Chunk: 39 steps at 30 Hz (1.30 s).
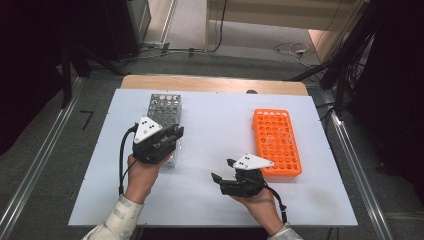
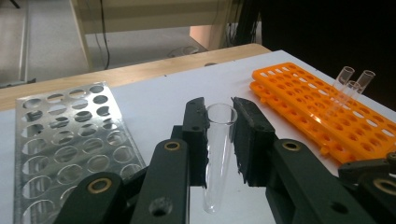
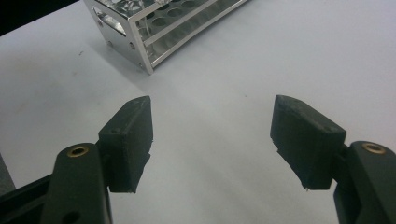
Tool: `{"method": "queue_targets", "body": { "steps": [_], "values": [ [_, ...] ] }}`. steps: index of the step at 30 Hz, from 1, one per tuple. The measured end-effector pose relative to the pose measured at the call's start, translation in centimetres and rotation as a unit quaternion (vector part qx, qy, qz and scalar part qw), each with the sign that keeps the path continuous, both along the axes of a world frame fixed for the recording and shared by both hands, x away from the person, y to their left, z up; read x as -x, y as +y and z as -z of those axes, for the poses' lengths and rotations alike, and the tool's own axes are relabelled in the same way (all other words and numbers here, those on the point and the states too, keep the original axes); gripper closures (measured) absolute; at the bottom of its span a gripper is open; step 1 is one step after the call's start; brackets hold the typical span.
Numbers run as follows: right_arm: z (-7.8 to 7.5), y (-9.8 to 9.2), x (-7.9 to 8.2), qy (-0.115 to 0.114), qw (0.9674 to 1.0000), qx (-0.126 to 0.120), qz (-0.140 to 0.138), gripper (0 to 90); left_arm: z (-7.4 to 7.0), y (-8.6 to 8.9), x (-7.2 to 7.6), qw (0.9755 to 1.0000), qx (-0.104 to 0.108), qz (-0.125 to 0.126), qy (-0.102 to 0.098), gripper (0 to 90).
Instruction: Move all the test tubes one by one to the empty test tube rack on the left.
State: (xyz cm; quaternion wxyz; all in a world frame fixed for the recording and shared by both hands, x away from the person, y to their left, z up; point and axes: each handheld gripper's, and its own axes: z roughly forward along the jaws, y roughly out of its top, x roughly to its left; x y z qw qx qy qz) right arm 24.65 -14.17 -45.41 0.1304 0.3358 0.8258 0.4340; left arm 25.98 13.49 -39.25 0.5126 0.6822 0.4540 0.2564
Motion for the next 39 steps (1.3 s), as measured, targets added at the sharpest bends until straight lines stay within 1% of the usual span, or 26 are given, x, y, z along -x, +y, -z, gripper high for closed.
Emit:
{"method": "queue_targets", "body": {
  "steps": [3, 7, 12, 16, 18, 23, 25, 29, 32, 35, 39],
  "values": [
    [0.0, 0.0, 0.0, 0.0, 1.0, 0.0, 0.0, 28.4, 0.0, 0.4, -0.2, 1.0, 0.001, -0.009, 0.0, 74.9],
    [0.0, -0.1, 0.0, -0.001, 1.0, 0.0, 0.001, 28.5, 0.1, 1.1, -0.5, 0.9997, -0.004, -0.024, 0.001, 74.9],
    [0.0, -0.2, 0.0, 0.0, 1.0, 0.0, 0.001, 28.5, 0.2, 1.8, -0.6, 0.9991, -0.005, -0.042, 0.001, 74.9],
    [0.0, -0.3, -0.1, 0.0, 1.0, 0.001, 0.002, 28.5, 0.4, 2.1, -0.7, 0.9985, -0.013, -0.053, 0.0, 74.9],
    [0.1, -0.3, -0.1, 0.0, 1.0, 0.001, 0.002, 28.5, 0.5, 2.2, -0.7, 0.9982, -0.018, -0.057, -0.001, 74.9],
    [0.1, -0.3, -0.1, 0.0, 1.0, 0.002, 0.002, 28.5, 0.8, 2.1, -0.7, 0.9981, -0.02, -0.058, 0.001, 74.9],
    [0.1, -0.3, -0.1, 0.0, 1.0, 0.002, 0.002, 28.5, 1.0, 2.0, -0.7, 0.998, -0.024, -0.058, 0.004, 74.9],
    [0.1, -0.3, -0.1, 0.0, 1.0, 0.003, 0.002, 28.6, 1.6, 1.5, -0.8, 0.9971, -0.041, -0.063, 0.007, 74.8],
    [0.1, -0.3, 0.0, -0.001, 1.0, 0.004, 0.002, 28.5, 2.1, 1.3, -0.8, 0.9958, -0.061, -0.067, 0.012, 74.8],
    [0.1, -0.4, 0.0, 0.0, 1.0, 0.004, 0.002, 28.5, 2.6, 1.1, -0.7, 0.9949, -0.07, -0.069, 0.02, 74.8],
    [0.1, -0.4, 0.0, 0.0, 1.0, 0.006, 0.002, 28.5, 3.0, 0.9, -0.8, 0.9941, -0.077, -0.071, 0.028, 74.7]
  ]
}}
